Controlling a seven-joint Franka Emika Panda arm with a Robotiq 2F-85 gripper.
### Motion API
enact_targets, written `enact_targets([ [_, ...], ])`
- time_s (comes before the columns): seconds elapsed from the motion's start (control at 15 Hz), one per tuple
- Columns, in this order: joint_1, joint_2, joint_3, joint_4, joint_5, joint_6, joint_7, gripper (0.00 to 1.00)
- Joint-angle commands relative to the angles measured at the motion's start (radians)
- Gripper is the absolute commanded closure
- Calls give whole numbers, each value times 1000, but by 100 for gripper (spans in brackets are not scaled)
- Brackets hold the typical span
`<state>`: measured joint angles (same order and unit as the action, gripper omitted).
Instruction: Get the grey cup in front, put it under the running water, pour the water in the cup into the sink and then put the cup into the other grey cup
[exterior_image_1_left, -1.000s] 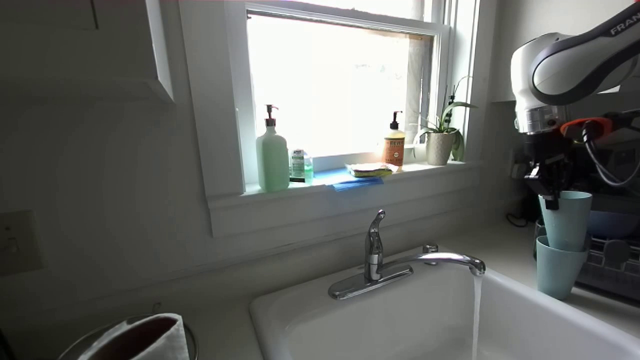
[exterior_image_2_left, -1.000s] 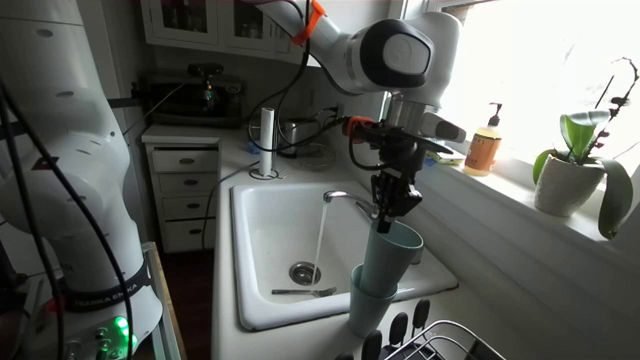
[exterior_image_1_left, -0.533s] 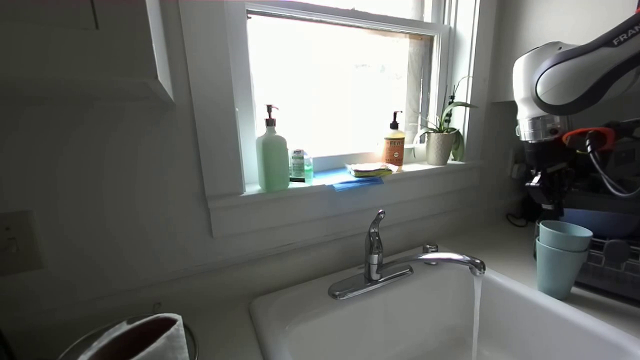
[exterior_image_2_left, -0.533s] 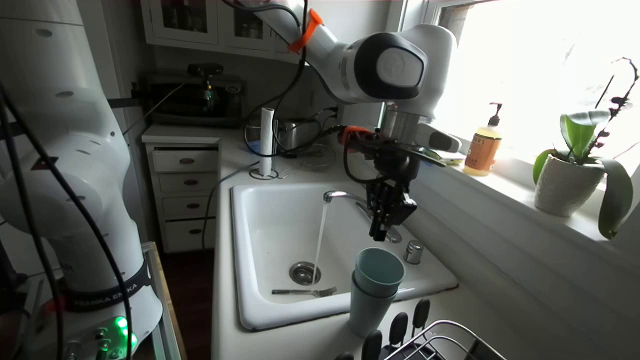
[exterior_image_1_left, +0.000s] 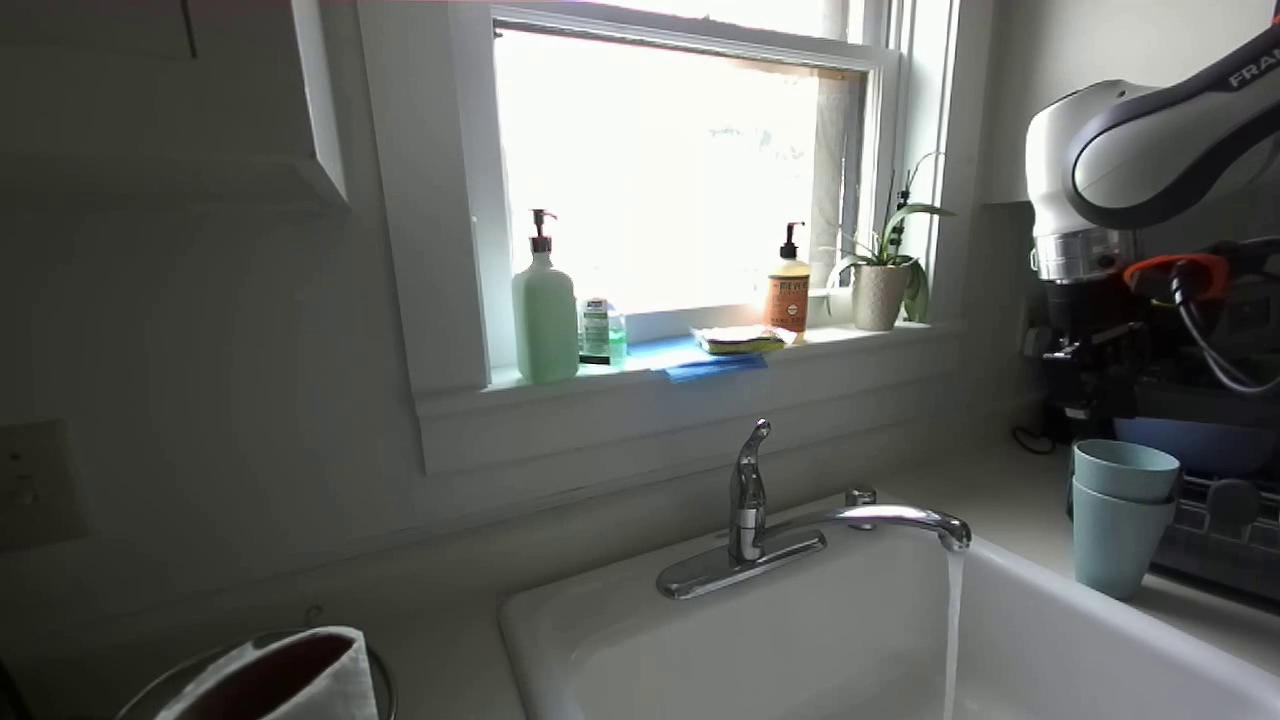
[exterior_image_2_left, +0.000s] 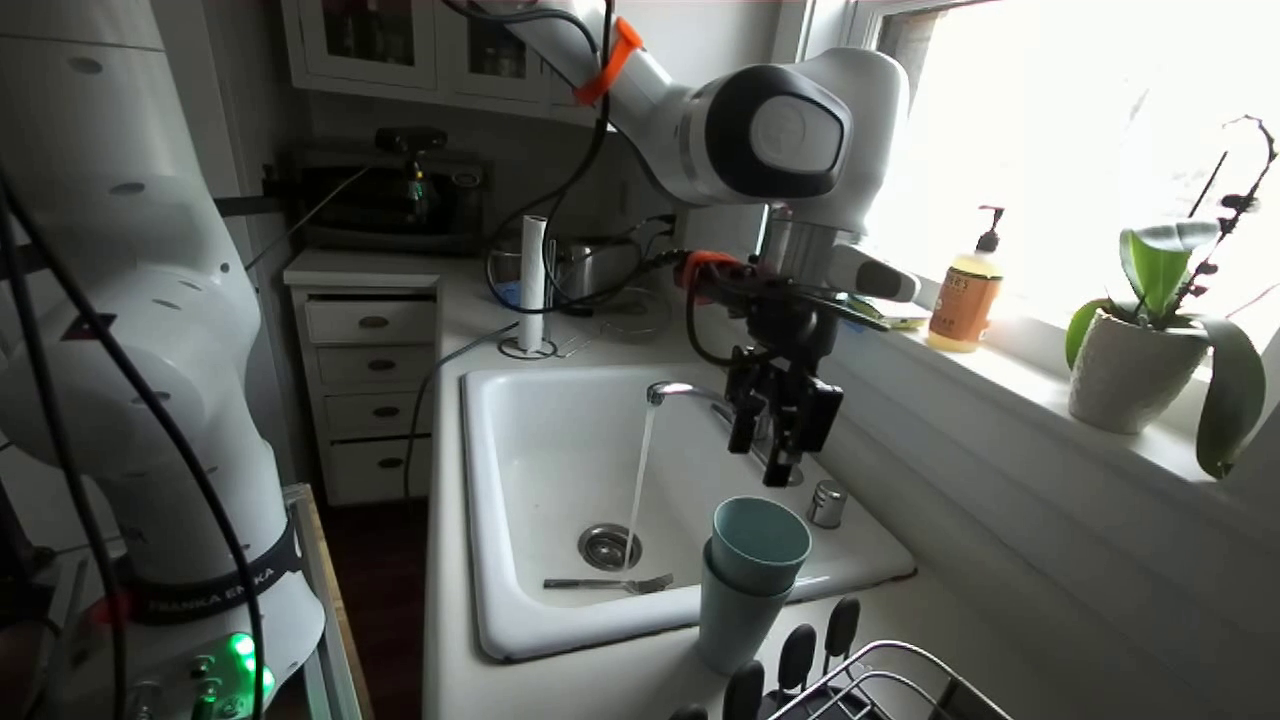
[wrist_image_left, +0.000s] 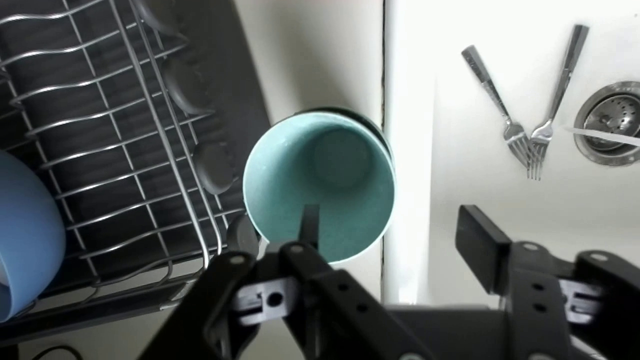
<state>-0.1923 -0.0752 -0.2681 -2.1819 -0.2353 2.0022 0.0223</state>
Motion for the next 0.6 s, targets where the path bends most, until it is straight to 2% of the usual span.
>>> enact_targets([
  [0.0,-6,-44,25,6,48,-34,-13,0],
  [0.2,0,-69,40,31,65,-84,-19,0],
  [0.53,9,-102,64,73,81,-101,-17,0],
])
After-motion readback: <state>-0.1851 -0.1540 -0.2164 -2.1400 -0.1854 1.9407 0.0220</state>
